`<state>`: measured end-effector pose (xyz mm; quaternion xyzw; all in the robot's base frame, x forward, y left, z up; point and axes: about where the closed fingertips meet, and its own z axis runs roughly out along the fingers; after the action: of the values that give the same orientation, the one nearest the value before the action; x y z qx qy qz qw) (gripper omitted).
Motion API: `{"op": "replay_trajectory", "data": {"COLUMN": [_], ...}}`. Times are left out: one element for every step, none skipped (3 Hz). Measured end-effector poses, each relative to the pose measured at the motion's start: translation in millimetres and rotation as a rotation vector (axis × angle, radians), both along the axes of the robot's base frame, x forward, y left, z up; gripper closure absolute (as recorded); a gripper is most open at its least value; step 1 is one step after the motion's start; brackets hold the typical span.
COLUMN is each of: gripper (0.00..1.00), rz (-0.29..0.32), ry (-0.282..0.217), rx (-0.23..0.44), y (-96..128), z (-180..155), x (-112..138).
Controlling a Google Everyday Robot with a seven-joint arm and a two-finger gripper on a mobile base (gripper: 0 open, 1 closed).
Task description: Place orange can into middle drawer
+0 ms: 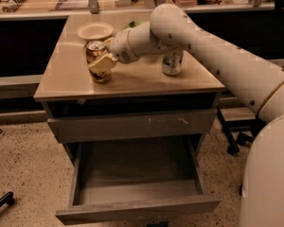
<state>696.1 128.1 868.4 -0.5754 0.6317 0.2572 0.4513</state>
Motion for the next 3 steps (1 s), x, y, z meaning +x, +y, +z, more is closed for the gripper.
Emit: {"op": "replay_trajectory", "data": {"gripper": [1.00,1.00,1.00], "rz": [0.096,0.149,0.194], "ry": [-0.014,-0.019,0.023], "rx": [0.042,0.069,0.050], "y": [5.5,1.9,-9.9], "z": [7.9,22.6,37.4], "x": [-36.7,-85.6,-144.8]}}
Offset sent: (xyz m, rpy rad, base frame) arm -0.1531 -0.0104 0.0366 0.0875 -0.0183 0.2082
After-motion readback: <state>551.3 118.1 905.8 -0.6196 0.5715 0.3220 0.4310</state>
